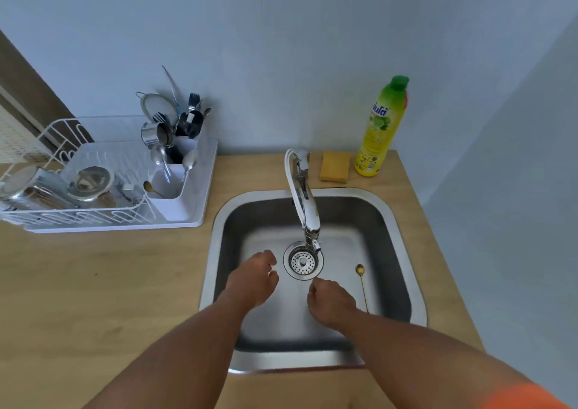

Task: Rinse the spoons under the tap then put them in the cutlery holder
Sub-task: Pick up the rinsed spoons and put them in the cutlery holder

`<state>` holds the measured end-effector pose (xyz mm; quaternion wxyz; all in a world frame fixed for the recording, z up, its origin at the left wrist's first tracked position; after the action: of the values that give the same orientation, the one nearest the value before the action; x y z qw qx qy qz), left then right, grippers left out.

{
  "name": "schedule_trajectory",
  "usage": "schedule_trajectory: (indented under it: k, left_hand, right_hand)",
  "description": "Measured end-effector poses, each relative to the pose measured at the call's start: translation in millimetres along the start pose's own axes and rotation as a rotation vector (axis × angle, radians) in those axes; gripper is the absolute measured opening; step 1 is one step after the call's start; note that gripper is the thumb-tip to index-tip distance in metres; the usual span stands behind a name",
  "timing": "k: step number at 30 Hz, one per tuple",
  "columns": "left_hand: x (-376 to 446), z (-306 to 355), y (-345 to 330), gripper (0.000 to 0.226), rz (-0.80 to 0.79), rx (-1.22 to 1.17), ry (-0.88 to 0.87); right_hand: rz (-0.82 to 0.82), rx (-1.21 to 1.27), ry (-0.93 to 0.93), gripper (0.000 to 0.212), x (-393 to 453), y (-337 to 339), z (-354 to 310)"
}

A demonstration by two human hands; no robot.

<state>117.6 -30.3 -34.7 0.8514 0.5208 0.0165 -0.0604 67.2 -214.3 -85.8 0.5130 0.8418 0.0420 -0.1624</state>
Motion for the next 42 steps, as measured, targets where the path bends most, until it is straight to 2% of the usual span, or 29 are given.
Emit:
schedule_trajectory:
  k: [6,9,12,16,19,21,24,27,32,34,37,42]
  left_hand:
    - [-7,15,-29,0.030,-0.091,0.101,-0.039]
    - [-6,10,-24,0.031,-0.091,0.143,-0.029]
    - [-2,-3,2,0.030,0.035,0.187,-0.046]
    - [-9,-26,38,0.026,0.252,0.298,-0.195]
    - [-25,-40,45,0.039,0.291,0.392,-0.301]
    - [-34,-44,45,0.049,0.300,0.370,-0.331]
    - [-38,-51,48,0.057,0.326,0.239,-0.269]
    - [-37,-62,55,0.066,0.363,0.185,-0.127]
    - [-32,-76,46,0.079,0.251,0.299,0.043]
    - [-30,-82,44,0.083,0.224,0.332,0.110]
    - [-29,-83,44,0.085,0.209,0.353,0.121]
    - [-31,-83,46,0.091,0.190,0.369,0.129]
  right_hand:
    - [0.003,-0.092,-0.181,0.021,-1,13,75]
    - [0.005,-0.086,-0.280,0.026,0,18,101]
    - [0.013,-0.073,-0.358,0.031,-2,20,115]
    - [0.007,-0.059,-0.405,0.032,0,17,117]
    - [0.019,-0.062,-0.427,0.031,1,17,117]
    - [0.017,-0.075,-0.428,0.030,2,17,117]
    - [0.002,-0.111,-0.432,0.029,5,17,120]
    - [-0.016,-0.150,-0.406,0.028,6,15,121]
    - [-0.094,-0.187,-0.357,0.027,5,6,116]
    - [-0.128,-0.177,-0.339,0.018,4,5,113]
    - [-0.126,-0.113,-0.310,0.006,5,5,107]
    - [-0.114,-0.058,-0.217,0.014,8,5,88]
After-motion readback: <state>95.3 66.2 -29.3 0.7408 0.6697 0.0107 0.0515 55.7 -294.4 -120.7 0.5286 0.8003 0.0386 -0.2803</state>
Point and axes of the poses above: each hand's wrist, its own x-axis towards the middle knuckle, its own y-axis out of the back of the hand, z = x × y, the point moved 9 cm from there along x, towards the middle knuckle, and after that the axes turned 12 degrees about z, right-handed, at the moved point
